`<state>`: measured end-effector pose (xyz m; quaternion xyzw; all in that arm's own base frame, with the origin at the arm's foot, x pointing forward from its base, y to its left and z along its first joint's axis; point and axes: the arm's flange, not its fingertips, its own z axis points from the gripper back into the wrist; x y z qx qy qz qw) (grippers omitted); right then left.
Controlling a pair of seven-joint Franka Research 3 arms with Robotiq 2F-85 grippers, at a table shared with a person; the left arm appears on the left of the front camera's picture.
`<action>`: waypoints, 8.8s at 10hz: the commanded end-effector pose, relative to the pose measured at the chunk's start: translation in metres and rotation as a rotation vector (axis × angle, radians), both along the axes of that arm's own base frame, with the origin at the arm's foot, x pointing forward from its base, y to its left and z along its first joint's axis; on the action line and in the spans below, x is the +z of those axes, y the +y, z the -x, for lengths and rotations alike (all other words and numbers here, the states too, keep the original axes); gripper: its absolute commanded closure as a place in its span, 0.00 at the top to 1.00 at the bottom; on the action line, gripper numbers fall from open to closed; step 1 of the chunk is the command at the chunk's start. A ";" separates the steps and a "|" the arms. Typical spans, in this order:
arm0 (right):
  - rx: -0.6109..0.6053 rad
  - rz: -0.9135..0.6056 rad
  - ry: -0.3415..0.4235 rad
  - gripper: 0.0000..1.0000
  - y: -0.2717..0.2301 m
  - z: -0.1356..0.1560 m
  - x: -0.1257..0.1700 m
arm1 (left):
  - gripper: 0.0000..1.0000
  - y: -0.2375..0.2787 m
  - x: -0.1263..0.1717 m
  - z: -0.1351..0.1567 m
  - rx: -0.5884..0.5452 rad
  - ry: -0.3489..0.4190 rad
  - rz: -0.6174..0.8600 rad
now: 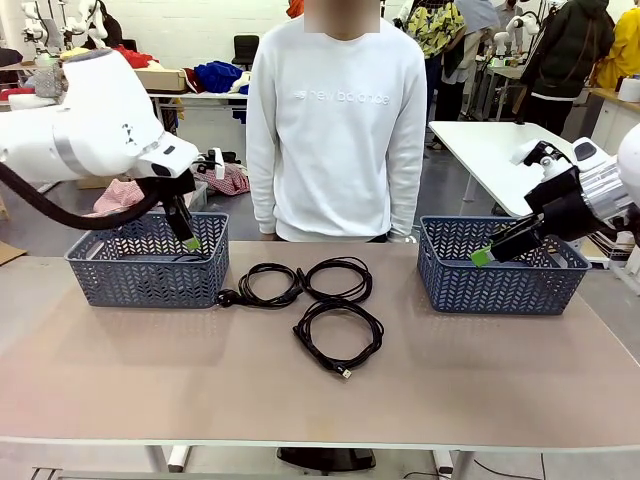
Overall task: Organize the cables according to human instructions.
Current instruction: Pick up a bundle of cables and place it in the basket indicated by the human.
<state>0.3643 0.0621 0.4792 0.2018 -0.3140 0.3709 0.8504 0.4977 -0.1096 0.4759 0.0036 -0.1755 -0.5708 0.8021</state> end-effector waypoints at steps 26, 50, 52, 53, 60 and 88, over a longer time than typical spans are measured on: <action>0.014 -0.015 -0.006 1.00 -0.001 -0.003 -0.001 | 1.00 -0.043 -0.025 0.103 -0.078 0.020 0.118; 0.086 0.306 0.133 1.00 0.203 -0.024 -0.049 | 1.00 -0.043 -0.025 0.103 -0.078 0.020 0.118; 0.124 0.291 0.136 1.00 0.201 -0.019 -0.054 | 1.00 -0.043 -0.025 0.103 -0.078 0.020 0.118; 0.124 0.291 0.136 1.00 0.201 -0.019 -0.054 | 1.00 -0.043 -0.025 0.103 -0.078 0.020 0.118; 0.104 0.287 0.173 1.00 0.225 -0.026 -0.064 | 1.00 -0.043 -0.025 0.103 -0.078 0.020 0.118; 0.196 0.571 0.348 0.86 0.353 -0.040 -0.172 | 1.00 -0.043 -0.025 0.103 -0.078 0.020 0.118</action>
